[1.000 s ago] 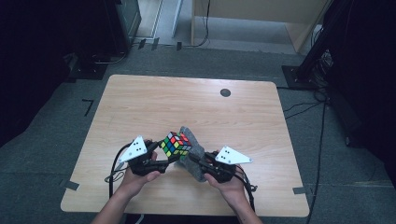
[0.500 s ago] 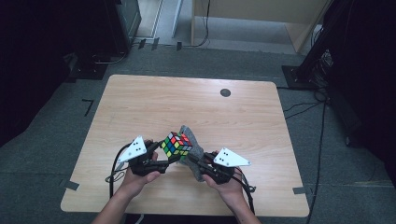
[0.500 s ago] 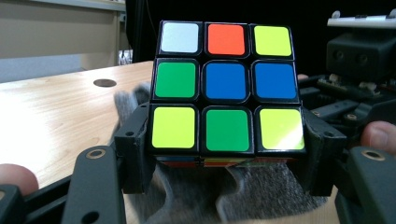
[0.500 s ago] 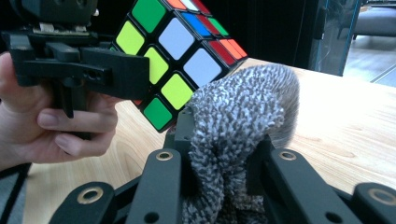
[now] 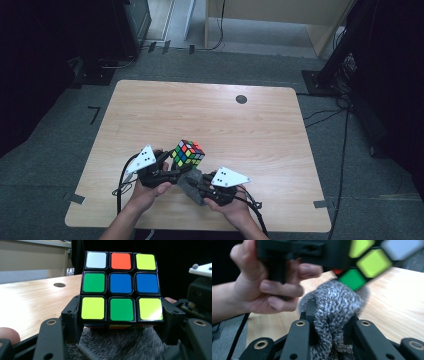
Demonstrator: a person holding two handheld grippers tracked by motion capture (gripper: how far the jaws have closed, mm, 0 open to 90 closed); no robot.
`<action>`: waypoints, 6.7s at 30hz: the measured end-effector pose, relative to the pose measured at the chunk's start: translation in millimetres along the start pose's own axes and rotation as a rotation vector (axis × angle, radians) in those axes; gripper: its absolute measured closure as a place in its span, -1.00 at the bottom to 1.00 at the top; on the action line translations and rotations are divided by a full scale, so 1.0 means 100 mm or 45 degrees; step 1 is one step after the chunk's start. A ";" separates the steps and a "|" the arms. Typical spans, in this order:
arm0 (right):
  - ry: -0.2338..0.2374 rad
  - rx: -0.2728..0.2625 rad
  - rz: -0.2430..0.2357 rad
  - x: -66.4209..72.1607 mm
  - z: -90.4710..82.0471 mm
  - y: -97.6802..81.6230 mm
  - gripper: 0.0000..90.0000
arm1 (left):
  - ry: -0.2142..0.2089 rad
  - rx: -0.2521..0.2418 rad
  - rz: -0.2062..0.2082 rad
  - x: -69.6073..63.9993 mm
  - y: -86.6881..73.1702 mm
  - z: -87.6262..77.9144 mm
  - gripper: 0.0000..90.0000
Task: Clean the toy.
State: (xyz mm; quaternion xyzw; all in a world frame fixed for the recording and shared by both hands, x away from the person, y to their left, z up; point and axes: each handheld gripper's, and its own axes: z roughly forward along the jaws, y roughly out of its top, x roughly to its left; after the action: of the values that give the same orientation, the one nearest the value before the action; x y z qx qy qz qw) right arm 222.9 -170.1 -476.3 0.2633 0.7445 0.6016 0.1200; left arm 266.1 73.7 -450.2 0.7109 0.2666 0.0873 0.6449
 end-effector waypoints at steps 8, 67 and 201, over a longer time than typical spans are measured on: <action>-0.246 0.011 0.073 -0.35 -0.20 -0.01 0.59 | 0.042 0.000 -0.050 0.07 0.01 -0.02 -0.24; -0.333 -0.070 -0.489 -0.15 -0.07 -0.02 -0.24 | -0.134 0.208 -0.260 0.06 0.00 0.20 -0.36; -0.553 0.511 0.162 -0.56 0.08 -0.38 -0.22 | 0.292 0.191 0.144 0.11 -0.14 0.10 -0.26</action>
State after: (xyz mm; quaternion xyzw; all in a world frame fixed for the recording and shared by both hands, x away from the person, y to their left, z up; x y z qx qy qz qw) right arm 264.2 -198.9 -522.2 0.4506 0.7873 0.3785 0.1841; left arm 275.9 70.5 -467.8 0.7564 0.3038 0.1838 0.5493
